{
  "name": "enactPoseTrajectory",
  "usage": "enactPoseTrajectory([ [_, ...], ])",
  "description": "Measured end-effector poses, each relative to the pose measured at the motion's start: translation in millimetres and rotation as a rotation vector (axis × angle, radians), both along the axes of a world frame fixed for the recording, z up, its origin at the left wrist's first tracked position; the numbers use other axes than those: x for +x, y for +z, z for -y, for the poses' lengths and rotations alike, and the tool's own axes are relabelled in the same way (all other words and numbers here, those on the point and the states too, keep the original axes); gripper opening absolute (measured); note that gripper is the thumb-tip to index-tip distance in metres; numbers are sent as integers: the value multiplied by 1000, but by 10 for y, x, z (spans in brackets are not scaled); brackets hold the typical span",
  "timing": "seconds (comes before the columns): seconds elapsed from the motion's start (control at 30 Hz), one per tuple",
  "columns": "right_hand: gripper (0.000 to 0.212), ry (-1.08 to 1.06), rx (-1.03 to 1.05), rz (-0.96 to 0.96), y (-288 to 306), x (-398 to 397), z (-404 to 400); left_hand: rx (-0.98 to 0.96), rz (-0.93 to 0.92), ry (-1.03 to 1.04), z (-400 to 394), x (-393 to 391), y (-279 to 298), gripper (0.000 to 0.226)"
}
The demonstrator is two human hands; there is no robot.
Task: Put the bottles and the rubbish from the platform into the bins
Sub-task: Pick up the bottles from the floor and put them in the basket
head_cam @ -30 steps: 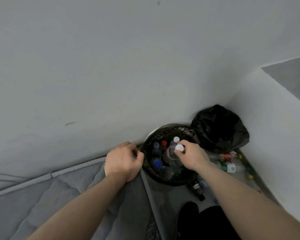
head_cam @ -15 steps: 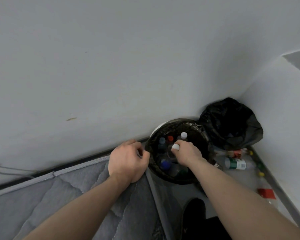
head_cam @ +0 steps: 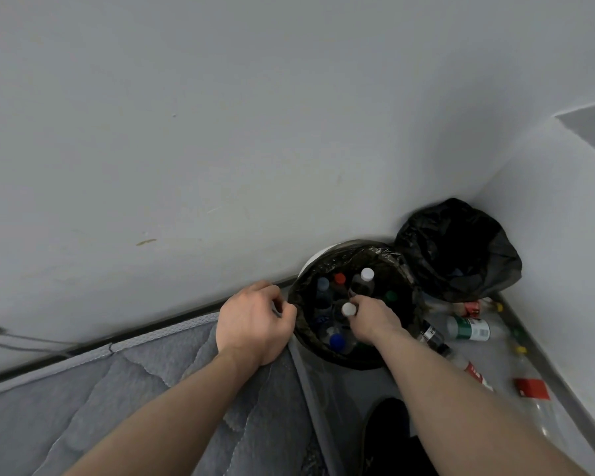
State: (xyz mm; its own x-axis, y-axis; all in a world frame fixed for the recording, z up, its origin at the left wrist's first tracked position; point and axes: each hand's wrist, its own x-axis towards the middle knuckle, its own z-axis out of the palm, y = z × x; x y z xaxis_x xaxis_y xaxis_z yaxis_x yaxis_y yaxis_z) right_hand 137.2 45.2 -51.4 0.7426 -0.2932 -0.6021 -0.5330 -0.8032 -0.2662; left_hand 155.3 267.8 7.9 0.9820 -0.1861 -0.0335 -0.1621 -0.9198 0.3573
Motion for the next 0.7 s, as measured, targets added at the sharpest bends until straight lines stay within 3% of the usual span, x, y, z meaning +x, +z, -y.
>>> enactPoseTrajectory([
  [0.17, 51, 0, 21, -27, -98, 20, 28, 8, -10, 2, 6, 7, 4, 27],
  [0.33, 69, 30, 111, -194, -206, 0, 80, 6, -16, -6, 6, 6, -2, 28],
  [0.7, 65, -10, 217, -94, 22, -7, 103, 11, -49, 10, 29, -9, 47, 28],
])
